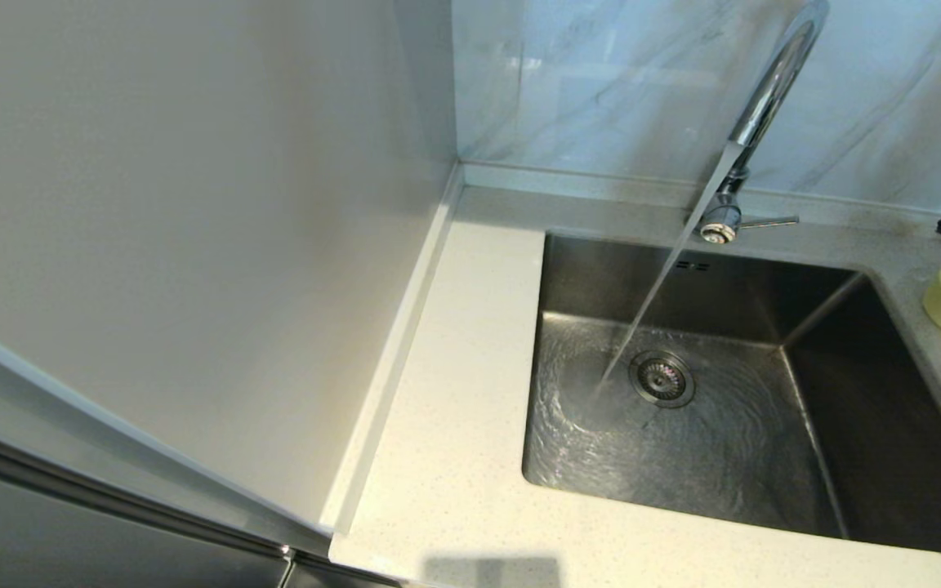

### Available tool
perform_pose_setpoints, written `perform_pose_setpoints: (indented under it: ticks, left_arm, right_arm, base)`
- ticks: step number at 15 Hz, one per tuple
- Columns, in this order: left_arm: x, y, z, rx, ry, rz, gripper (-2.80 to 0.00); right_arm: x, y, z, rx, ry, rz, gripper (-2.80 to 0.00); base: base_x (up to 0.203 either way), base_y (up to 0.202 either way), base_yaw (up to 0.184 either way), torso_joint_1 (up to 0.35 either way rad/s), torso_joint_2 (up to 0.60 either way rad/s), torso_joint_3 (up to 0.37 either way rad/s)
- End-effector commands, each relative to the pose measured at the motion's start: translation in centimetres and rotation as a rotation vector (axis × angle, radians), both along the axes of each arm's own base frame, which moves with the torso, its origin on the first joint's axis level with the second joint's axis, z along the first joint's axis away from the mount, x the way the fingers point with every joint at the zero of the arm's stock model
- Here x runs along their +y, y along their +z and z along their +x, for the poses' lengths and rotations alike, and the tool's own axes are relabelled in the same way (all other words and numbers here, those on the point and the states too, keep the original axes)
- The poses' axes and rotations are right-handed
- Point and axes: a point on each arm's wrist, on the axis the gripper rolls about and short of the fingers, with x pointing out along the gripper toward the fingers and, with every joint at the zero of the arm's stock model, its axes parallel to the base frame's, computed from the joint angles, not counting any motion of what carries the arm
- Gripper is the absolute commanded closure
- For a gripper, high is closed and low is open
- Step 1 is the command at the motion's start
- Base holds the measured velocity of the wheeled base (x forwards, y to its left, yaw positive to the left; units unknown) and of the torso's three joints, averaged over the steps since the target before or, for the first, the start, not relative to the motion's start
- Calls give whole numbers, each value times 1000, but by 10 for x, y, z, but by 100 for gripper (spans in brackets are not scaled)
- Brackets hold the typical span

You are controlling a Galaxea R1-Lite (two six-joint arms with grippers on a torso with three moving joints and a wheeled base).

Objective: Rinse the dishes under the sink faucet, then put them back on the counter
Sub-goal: Place the chopsticks on the table

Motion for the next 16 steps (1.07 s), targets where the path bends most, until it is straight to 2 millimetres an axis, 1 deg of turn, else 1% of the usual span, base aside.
perform_pose_setpoints:
  ticks: [1, 4, 9, 13, 16]
  left_arm:
    - [0, 0, 0, -1, 0, -1, 0]
    - [0, 0, 0, 0, 0, -1, 0]
    - [0, 0, 0, 0, 0, -1, 0]
    - [0, 0, 0, 0, 0, -1, 0]
    - [0, 0, 0, 0, 0, -1, 0]
  right_arm:
    - [0, 0, 0, -1, -1, -2, -280]
    - [0, 2, -1, -19, -11, 7, -280]
    - [5, 16, -11, -53, -13, 5, -280]
    - [14, 32, -26, -98, -7, 12, -280]
    - [23, 46, -43, -138, 17, 30, -280]
  base:
    - [0, 0, 0, 0, 0, 0]
    - [0, 0, 0, 0, 0, 0]
    - [0, 0, 0, 0, 0, 0]
    - [0, 0, 0, 0, 0, 0]
    - [0, 0, 0, 0, 0, 0]
